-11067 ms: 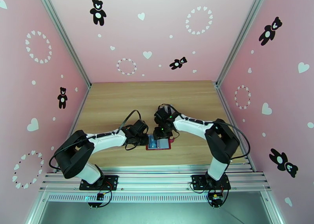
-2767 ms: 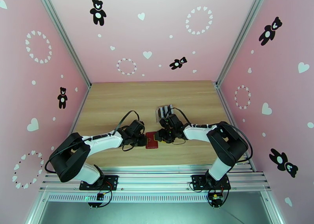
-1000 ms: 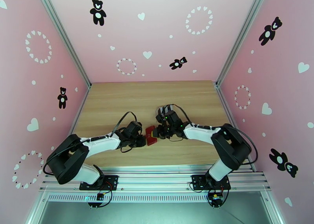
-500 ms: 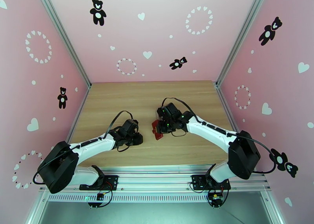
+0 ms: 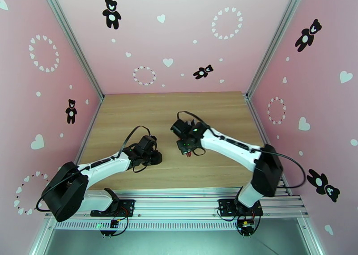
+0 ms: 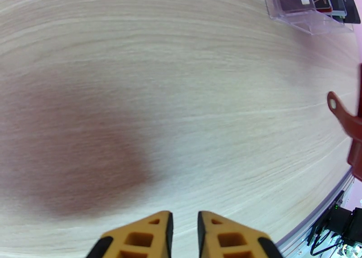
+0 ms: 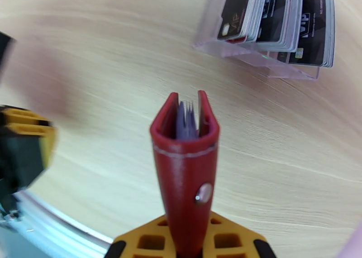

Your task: Put the credit cards into the card holder

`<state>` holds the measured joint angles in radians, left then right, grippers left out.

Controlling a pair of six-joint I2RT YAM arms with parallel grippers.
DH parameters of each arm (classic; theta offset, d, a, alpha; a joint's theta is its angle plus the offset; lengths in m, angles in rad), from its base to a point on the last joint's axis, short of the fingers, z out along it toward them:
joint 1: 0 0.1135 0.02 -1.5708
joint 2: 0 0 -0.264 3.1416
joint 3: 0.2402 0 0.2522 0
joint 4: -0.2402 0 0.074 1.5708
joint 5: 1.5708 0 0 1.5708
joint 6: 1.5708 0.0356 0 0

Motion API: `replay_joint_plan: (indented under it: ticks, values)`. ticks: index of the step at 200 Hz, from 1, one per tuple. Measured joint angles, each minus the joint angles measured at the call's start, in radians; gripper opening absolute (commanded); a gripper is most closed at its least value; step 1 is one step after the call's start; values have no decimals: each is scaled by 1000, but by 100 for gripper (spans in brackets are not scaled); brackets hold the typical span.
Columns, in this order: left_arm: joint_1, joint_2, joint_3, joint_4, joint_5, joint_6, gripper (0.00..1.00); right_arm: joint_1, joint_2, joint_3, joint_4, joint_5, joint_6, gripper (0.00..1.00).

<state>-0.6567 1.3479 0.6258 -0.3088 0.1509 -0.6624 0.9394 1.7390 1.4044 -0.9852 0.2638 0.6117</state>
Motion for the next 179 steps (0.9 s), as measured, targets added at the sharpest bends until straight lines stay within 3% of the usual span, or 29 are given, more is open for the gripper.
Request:
replay_joint_plan:
  ticks: [75, 131, 179]
  values:
    - [50, -68, -20, -44, -28, -4, 26, 68, 249, 90, -112, 214, 22, 0]
    - [52, -85, -40, -52, -36, -4, 26, 114, 354, 152, -119, 235, 53, 0]
    - [52, -85, -43, -51, -36, -4, 26, 116, 358, 158, -102, 197, 80, 25]
